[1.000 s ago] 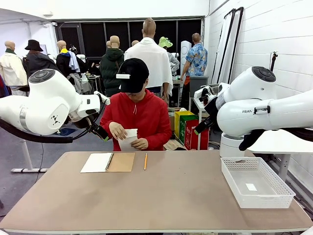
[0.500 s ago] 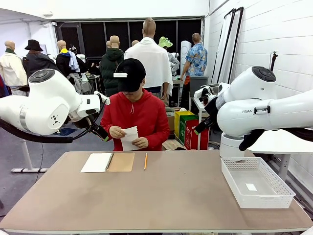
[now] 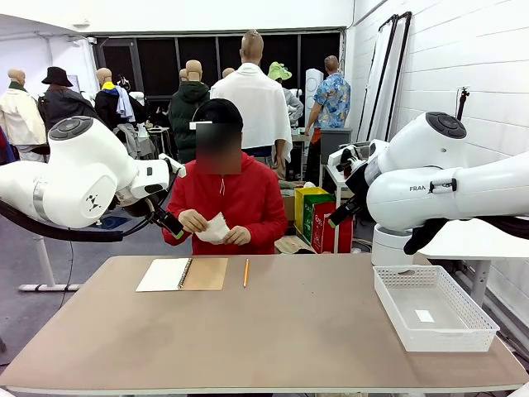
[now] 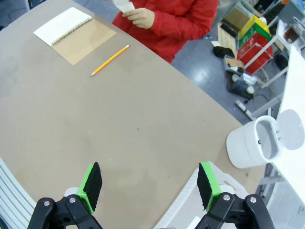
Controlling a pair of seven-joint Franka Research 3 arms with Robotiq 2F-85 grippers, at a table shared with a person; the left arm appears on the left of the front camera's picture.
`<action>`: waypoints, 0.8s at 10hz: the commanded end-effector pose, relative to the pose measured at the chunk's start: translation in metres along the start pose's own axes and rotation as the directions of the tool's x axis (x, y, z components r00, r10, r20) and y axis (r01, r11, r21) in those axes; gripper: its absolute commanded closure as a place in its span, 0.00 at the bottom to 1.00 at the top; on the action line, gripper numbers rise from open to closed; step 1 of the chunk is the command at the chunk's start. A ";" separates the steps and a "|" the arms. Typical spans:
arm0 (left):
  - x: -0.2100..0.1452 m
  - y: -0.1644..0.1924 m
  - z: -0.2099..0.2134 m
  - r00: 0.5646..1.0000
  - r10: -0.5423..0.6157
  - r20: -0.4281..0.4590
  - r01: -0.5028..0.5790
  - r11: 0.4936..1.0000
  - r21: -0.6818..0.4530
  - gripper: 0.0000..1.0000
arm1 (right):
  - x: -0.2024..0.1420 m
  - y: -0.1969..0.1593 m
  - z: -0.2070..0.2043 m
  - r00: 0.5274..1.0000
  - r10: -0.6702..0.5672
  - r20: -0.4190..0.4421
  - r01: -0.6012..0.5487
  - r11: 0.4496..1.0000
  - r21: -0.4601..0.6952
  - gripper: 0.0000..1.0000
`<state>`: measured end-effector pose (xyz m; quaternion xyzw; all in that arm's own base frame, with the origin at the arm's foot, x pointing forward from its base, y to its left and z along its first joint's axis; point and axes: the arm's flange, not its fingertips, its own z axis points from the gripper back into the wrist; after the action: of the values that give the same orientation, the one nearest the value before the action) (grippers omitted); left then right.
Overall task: Sort the paper based on its condition.
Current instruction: If a person hands you a paper, place it in the Organizing basket , and if it's crumpled, put it in the Trash can.
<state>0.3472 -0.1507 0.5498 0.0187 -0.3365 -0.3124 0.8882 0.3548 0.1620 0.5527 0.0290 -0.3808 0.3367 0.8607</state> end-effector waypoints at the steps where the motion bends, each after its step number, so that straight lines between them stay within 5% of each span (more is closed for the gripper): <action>1: 0.000 0.000 0.000 1.000 -0.001 0.001 0.001 1.000 -0.001 0.00 | 0.000 -0.001 0.000 1.000 -0.002 0.001 0.002 1.000 0.002 0.00; 8: 0.000 0.000 0.000 1.000 -0.001 0.001 0.001 1.000 -0.001 0.00 | 0.000 -0.001 0.000 1.000 -0.002 0.001 0.002 1.000 0.002 0.00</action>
<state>0.3472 -0.1507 0.5498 0.0187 -0.3365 -0.3124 0.8882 0.3548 0.1620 0.5527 0.0290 -0.3808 0.3367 0.8607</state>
